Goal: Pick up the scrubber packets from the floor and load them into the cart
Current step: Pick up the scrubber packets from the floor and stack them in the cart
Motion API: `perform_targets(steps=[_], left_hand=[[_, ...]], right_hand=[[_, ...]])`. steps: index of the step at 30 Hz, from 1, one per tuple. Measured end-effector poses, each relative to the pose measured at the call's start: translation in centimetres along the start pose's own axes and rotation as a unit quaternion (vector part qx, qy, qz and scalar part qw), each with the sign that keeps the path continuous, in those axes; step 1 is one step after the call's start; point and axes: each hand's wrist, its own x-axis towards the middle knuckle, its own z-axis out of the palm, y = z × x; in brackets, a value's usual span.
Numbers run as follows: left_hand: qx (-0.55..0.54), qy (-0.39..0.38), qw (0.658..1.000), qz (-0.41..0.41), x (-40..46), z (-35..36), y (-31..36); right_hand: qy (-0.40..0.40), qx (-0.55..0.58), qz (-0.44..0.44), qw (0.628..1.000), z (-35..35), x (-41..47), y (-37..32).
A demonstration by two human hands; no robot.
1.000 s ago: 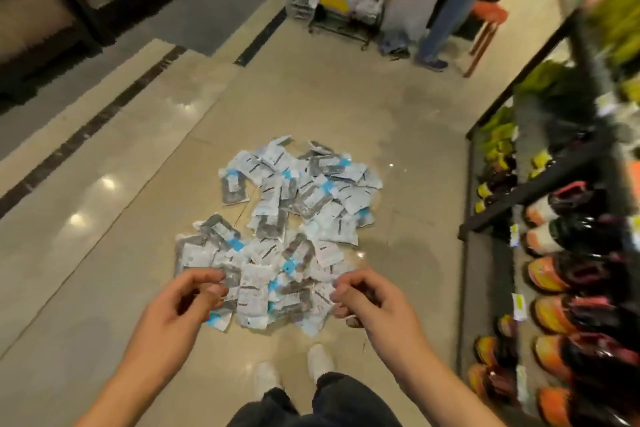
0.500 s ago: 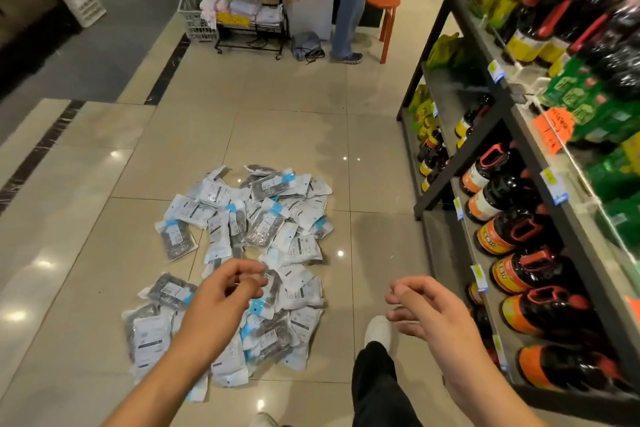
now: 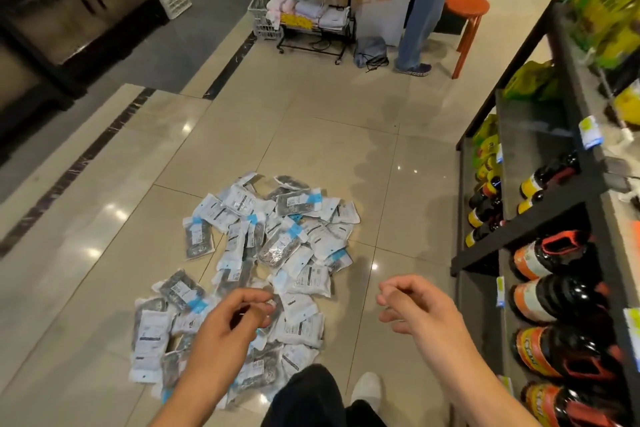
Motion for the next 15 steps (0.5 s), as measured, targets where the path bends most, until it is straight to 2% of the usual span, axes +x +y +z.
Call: perform_targets(steps=[7,15], left_hand=[[-0.041,0.039,0.997,-0.045,7.2,3.2,2.2],[-0.106,0.046,0.987,-0.109,21.6,5.8,5.1]], right_hand=[[-0.042,-0.036,0.024,0.998,-0.6,9.8,-3.6],[-0.078,-0.109,0.067,0.989,1.0,24.0,-8.6]])
